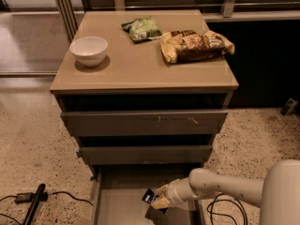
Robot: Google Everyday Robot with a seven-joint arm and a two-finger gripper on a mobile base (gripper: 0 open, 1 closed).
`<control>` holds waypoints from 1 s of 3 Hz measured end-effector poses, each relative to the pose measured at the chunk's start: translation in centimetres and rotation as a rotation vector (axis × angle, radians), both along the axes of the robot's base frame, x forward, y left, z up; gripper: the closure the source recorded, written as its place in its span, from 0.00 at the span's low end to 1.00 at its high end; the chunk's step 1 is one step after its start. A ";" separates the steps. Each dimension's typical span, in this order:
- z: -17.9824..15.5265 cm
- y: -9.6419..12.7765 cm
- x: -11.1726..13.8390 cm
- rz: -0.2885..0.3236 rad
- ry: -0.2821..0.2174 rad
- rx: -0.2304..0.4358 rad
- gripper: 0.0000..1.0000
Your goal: Place rxbar blueberry into bottom drawer
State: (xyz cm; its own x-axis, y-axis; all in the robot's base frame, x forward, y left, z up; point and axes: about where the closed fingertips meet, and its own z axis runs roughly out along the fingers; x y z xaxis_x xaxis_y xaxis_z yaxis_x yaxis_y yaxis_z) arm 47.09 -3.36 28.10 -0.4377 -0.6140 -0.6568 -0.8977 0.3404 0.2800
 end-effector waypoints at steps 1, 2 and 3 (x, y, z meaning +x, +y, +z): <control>-3.3 0.8 -0.5 -0.048 0.001 0.053 1.00; -6.9 1.6 -1.2 -0.081 0.010 0.082 1.00; -10.0 1.9 -1.7 -0.099 0.021 0.083 1.00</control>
Offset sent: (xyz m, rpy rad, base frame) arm -0.0190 0.0213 -0.1118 0.1153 0.0174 -0.1262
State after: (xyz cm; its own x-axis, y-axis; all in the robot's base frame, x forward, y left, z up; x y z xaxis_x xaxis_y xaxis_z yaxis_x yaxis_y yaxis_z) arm 45.40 -1.43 18.08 -0.5077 -0.5108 -0.6938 -0.8544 0.4022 0.3291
